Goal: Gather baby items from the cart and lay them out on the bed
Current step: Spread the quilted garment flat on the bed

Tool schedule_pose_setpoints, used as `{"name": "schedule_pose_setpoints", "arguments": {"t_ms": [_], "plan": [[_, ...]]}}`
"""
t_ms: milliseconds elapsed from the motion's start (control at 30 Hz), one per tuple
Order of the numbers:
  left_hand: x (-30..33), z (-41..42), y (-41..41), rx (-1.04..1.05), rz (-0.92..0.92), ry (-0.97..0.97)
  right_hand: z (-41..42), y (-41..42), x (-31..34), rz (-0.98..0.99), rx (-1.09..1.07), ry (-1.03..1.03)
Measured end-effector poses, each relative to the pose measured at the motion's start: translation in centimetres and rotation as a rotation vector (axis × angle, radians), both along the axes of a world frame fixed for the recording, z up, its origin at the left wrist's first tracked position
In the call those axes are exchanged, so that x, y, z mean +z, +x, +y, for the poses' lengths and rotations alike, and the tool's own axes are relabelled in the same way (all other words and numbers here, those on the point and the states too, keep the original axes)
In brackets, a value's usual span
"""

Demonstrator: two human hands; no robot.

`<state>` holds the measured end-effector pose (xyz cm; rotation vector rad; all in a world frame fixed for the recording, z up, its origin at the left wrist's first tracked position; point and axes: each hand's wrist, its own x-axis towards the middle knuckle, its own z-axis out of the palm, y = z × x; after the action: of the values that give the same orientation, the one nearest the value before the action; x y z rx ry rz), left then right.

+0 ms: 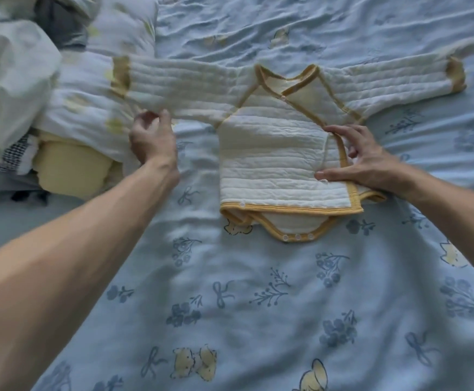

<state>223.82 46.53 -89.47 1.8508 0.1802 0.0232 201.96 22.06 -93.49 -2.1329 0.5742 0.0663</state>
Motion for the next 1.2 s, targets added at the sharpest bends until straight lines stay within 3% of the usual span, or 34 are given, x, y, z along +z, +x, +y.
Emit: {"name": "schedule_pose_setpoints", "arguments": {"t_ms": [100, 267, 333, 400, 467, 500, 567, 600, 700, 800, 900, 1100, 1200], "plan": [[-1.0, -0.2, -0.2, -0.004, 0.325, -0.078, 0.0, 0.0, -0.1, -0.009, 0.006, 0.011], [-0.3, -0.4, 0.3, -0.011, 0.38, 0.007, -0.1, 0.0, -0.2, -0.017, -0.014, 0.018], [-0.5, -0.3, -1.4, 0.055, 0.265, 0.103, 0.0, -0.1, 0.0, -0.016, -0.016, 0.009], [-0.6, -0.6, -4.3, -0.042, -0.057, 0.23, 0.0, -0.2, 0.1, -0.021, -0.019, 0.002], [-0.2, -1.4, -6.5, -0.467, -0.303, 0.29, 0.1, -0.1, -0.1, -0.027, -0.007, -0.005], [0.1, -2.2, -7.0, -0.721, -0.309, 0.29, 0.0, -0.1, -0.1, -0.027, -0.003, -0.006], [0.4, -3.8, -7.4, -1.144, -0.154, 0.32, -0.1, 0.0, -0.2, -0.028, -0.013, 0.001], [0.3, -4.4, -7.4, -1.256, -0.082, 0.375, -0.2, 0.0, -0.1, -0.028, -0.02, 0.008], [-1.2, -5.1, -7.1, -1.329, -0.029, 0.547, -0.6, -0.2, -0.1, -0.025, -0.045, 0.085], [-1.8, -5.2, -7.1, -1.34, -0.007, 0.595, -1.0, -0.7, 0.2, -0.058, -0.081, 0.256], [-1.4, -6.2, -7.2, -1.358, -0.057, 0.709, -1.1, -1.0, 0.3, -0.08, -0.114, 0.254], [1.2, -6.6, -10.6, -1.556, -0.553, 0.826, -1.0, -1.0, -0.1, -0.216, -0.186, 0.492], [0.0, -7.4, -13.0, -1.52, -0.75, 0.928, -1.2, -0.9, 0.0, -0.288, -0.271, 0.63]]}}
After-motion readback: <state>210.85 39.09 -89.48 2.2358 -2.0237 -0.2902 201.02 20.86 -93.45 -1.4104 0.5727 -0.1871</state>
